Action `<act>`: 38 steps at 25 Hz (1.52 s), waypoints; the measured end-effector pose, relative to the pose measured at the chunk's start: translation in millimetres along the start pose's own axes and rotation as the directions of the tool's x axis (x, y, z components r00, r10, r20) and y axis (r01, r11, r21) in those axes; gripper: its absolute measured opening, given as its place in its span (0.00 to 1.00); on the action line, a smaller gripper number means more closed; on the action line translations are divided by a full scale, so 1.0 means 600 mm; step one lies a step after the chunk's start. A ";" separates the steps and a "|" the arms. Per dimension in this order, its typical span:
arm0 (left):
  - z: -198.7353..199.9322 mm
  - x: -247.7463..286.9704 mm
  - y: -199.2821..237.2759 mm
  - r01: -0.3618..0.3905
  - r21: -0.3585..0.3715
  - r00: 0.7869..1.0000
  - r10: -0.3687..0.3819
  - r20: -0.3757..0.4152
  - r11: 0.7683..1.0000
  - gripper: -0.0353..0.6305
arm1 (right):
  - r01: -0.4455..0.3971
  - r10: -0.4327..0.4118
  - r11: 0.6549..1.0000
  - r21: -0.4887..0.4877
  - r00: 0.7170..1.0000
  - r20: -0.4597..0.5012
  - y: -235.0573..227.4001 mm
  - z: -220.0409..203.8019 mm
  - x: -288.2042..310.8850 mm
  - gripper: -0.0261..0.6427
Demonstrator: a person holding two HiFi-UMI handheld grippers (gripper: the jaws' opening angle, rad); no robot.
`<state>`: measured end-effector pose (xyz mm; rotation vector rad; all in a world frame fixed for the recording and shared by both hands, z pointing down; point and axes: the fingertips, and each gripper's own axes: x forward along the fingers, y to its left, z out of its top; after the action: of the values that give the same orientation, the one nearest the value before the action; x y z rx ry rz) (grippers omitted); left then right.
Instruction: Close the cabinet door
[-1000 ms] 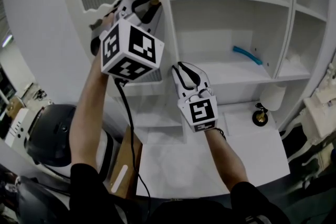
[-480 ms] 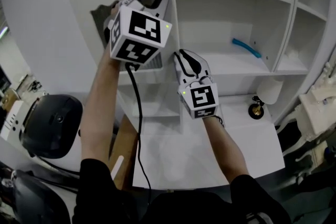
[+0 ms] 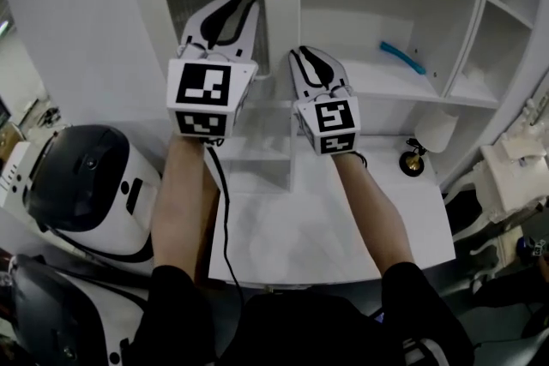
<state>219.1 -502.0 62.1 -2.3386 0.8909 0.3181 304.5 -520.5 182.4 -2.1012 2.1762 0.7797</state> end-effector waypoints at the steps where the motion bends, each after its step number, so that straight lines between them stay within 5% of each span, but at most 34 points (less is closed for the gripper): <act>1: -0.011 -0.012 -0.001 -0.006 -0.016 1.000 0.006 -0.007 1.000 0.15 | 0.000 0.000 1.000 -0.002 1.000 -0.007 0.001 0.000 -0.001 0.16; 8: -0.081 -0.064 -0.026 -0.016 -0.140 0.999 0.011 -0.039 0.990 0.07 | -0.014 0.013 1.000 -0.011 0.996 -0.086 0.011 -0.027 -0.015 0.13; 13: -0.150 -0.105 -0.061 -0.006 -0.178 0.995 -0.012 -0.101 0.984 0.07 | -0.024 0.034 0.994 0.104 0.995 -0.096 0.009 -0.057 -0.060 0.10; 26: -0.286 -0.220 -0.225 -0.092 -0.360 0.970 0.001 -0.244 0.928 0.07 | -0.026 0.055 0.980 0.197 0.988 -0.142 0.068 -0.124 -0.203 0.08; 29: -0.308 -0.248 -0.270 -0.099 -0.353 0.959 -0.006 -0.283 0.930 0.07 | -0.012 0.057 0.976 0.216 0.977 -0.204 0.085 -0.163 -0.248 0.07; 38: -0.391 -0.320 -0.379 -0.166 -0.443 0.909 -0.037 -0.414 0.881 0.07 | 0.063 0.074 0.948 0.311 0.910 -0.409 0.120 -0.293 -0.377 0.07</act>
<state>229.3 -413.5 430.3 -2.9005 1.2042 0.0618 314.9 -374.6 439.2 -2.2379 2.2948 -0.0464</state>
